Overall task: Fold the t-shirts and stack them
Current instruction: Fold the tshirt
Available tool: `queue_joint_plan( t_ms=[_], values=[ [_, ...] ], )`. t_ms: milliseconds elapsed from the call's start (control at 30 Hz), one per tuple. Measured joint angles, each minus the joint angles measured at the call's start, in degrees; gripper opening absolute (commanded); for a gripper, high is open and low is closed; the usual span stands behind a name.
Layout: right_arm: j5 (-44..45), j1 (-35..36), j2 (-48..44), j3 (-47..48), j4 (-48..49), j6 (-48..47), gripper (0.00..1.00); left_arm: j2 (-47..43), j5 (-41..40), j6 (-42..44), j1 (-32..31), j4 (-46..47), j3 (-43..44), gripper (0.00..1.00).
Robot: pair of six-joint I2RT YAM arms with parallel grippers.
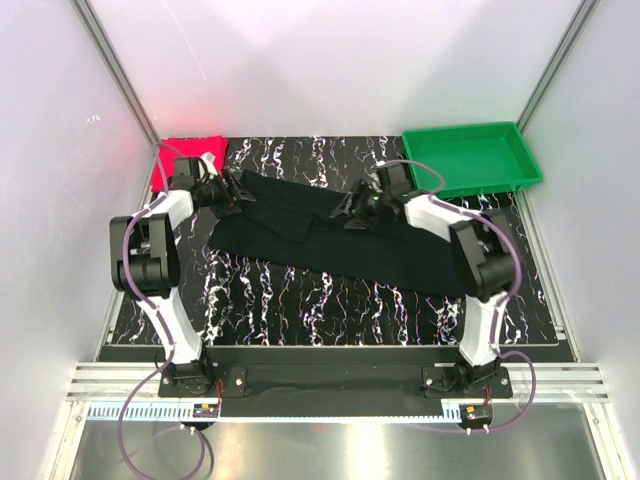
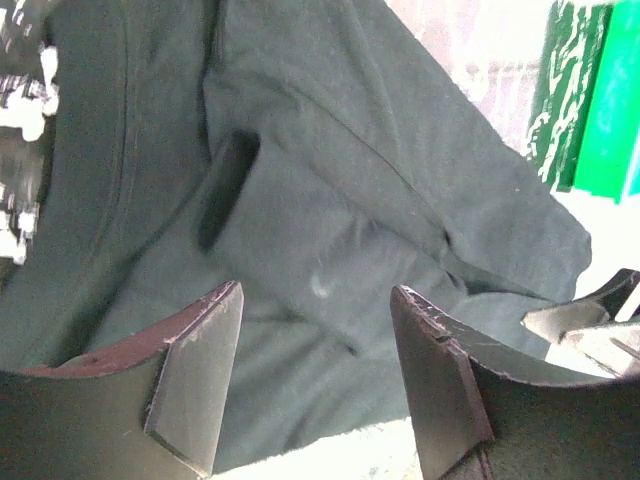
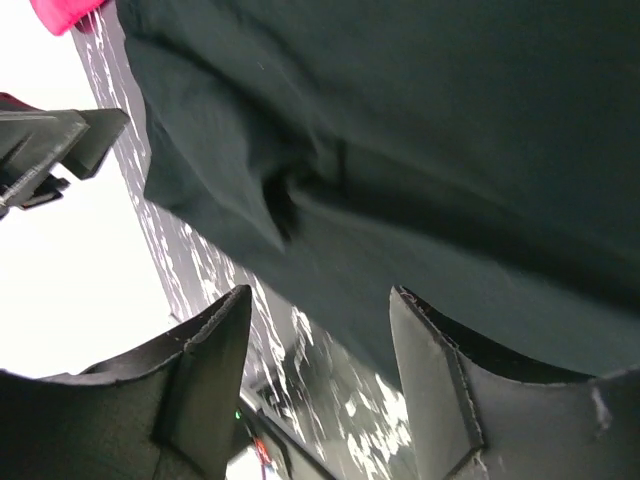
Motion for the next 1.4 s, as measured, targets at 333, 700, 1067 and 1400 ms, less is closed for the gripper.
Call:
queue_joint_plan(
  t_ms=[333,700,1067,1400],
  values=[
    [2.1,7.2,11.6,11.0,6.8,5.9,0.66,3.5,-0.4,4.8,0.0,-1.0,3.5,0.65],
    [3.3,7.8,12.6,9.2,7.0,5.0,0.66,8.8,0.0,5.6,0.0,-1.9,5.2,0.61],
    [1.4,9.1,12.6,9.6,4.9,1.0,0.6,10.0,0.9,5.6,0.0,-1.2,7.0,0.58],
    [-1.2,10.5,14.8,14.6,4.9,0.8,0.54,11.1,3.3,4.1,0.0,0.0,7.3,0.43]
  ],
)
